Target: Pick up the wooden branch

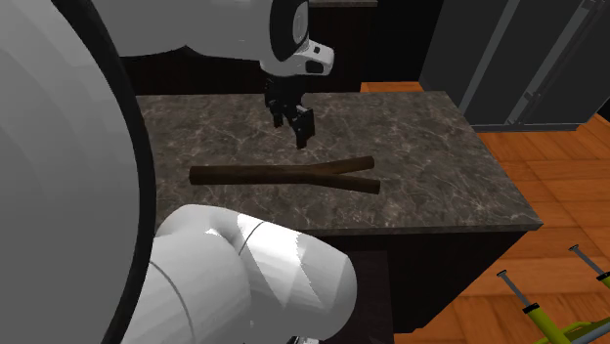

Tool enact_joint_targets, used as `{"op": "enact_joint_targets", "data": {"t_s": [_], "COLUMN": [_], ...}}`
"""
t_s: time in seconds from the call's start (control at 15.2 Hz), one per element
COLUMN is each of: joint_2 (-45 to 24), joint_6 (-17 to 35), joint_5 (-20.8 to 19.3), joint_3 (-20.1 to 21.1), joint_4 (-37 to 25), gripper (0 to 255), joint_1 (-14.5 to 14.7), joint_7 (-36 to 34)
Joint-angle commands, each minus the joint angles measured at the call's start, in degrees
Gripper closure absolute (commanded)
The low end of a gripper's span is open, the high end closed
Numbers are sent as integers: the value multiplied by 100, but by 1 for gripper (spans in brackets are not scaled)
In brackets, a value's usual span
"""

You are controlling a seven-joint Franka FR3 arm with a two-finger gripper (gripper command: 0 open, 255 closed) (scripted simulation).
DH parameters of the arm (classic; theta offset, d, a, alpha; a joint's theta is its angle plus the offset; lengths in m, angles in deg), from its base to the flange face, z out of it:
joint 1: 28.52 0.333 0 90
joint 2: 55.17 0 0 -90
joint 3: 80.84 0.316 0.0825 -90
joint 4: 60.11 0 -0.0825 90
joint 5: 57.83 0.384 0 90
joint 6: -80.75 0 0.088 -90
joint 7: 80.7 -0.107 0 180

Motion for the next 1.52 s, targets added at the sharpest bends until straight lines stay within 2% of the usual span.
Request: {"op": "enact_joint_targets", "data": {"t_s": [0.0, 0.4, 0.86, 0.99, 1.06, 1.45], "joint_2": [-193, -1104, -1764, -1764, -1764, -1767], "joint_6": [414, 1637, 2508, 2508, 2504, 2506], "joint_5": [286, 1089, 1206, 1206, 1203, 1202], "joint_3": [170, 618, 752, 752, 751, 752], "joint_4": [281, 713, 928, 928, 924, 923], "gripper": [0, 0, 0, 0, 255, 255], "joint_1": [-78, -234, -233, -233, -236, -236], "joint_7": [-582, -1962, -1888, -1888, -1888, -1889]}}
